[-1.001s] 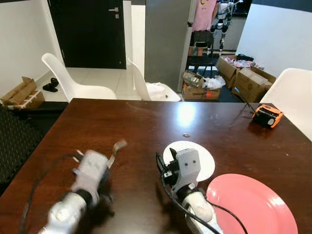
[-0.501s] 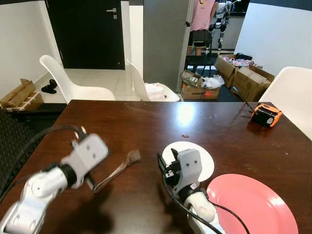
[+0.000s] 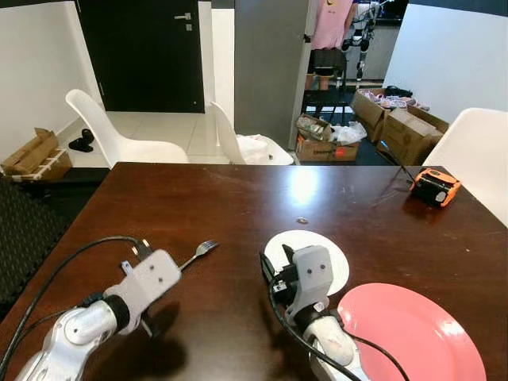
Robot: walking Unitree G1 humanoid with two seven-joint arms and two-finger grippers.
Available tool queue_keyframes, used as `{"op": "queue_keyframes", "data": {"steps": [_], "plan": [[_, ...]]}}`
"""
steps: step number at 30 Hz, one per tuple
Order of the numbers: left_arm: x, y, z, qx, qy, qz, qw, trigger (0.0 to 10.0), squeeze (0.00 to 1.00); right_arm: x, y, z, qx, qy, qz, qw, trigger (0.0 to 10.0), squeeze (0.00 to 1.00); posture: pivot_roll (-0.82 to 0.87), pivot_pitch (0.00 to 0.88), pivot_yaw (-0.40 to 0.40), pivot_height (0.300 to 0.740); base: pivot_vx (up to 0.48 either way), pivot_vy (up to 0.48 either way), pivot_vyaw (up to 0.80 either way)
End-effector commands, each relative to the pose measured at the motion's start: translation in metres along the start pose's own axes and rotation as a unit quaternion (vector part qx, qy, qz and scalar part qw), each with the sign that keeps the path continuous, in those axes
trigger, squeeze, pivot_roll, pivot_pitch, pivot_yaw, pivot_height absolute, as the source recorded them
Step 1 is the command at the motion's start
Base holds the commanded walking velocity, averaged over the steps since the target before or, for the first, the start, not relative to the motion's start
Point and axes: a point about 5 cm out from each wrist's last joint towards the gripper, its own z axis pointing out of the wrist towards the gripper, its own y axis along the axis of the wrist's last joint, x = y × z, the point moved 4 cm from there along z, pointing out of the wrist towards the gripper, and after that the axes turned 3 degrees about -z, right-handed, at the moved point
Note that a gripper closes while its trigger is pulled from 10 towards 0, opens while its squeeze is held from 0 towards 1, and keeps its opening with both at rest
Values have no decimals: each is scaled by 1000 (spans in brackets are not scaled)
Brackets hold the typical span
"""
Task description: Setting the table
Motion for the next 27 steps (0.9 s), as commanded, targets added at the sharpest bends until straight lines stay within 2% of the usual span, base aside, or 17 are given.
{"op": "queue_keyframes", "data": {"steps": [1, 2, 5, 6, 9, 10, 12, 13, 17, 19, 21, 23, 27], "plan": [[-4, -7, 0, 11, 23, -61, 998, 10000, 0, 3, 0, 0, 3, 2, 6, 1000, 10000, 0, 39, 117, 77, 740, 0, 0, 0], [-4, -7, 0, 11, 23, -61, 998, 10000, 0, 3, 0, 0, 3, 2, 6, 1000, 10000, 0, 39, 117, 77, 740, 0, 0, 0], [-6, -18, 1, 18, 72, -127, 989, 10000, 0, 4, 1, 0, 1, 3, 6, 1000, 10000, 0, 36, 117, 75, 740, 0, 0, 0], [-6, -18, 1, 18, 72, -127, 989, 10000, 0, 4, 1, 0, 1, 3, 6, 1000, 10000, 0, 36, 117, 75, 740, 0, 0, 0], [2, -33, -3, 25, 141, -178, 974, 10000, 0, 0, 1, -1, 0, -3, 4, 1000, 10000, 0, 35, 119, 74, 740, 0, 0, 0], [2, -33, -3, 25, 141, -178, 974, 10000, 0, 0, 1, -1, 0, -3, 4, 1000, 10000, 0, 35, 119, 74, 740, 0, 0, 0], [10, -39, -9, 14, 192, -214, 958, 10000, 0, -6, 0, -4, 1, -20, -4, 1000, 10000, 0, 40, 120, 72, 740, 0, 0, 0], [10, -39, -9, 14, 192, -214, 958, 10000, 0, -6, 0, -4, 1, -20, -4, 1000, 10000, 0, 40, 120, 72, 740, 0, 0, 0], [3, -52, -15, 22, 214, -284, 934, 10000, 0, -21, -6, -11, 10, -64, -14, 998, 10000, 0, 38, 120, 74, 740, 0, 0, 0], [0, -55, -15, 28, 217, -296, 930, 10000, 0, -23, -8, -12, 12, -70, -14, 997, 10000, 0, 35, 121, 75, 740, 0, 0, 0], [-3, -57, -16, 35, 217, -293, 930, 10000, 0, -25, -9, -14, 15, -76, -14, 997, 10000, 0, 32, 119, 75, 740, 0, 0, 0], [-8, -55, -13, 34, 208, -270, 940, 10000, 0, -29, -11, -17, 20, -82, -19, 996, 10000, 0, 31, 119, 72, 740, 0, 0, 0], [-9, -52, -9, 32, 200, -250, 947, 10000, 0, -36, -11, -20, 22, -95, -28, 995, 10000, 0, 26, 119, 73, 740, 0, 0, 0]]}}
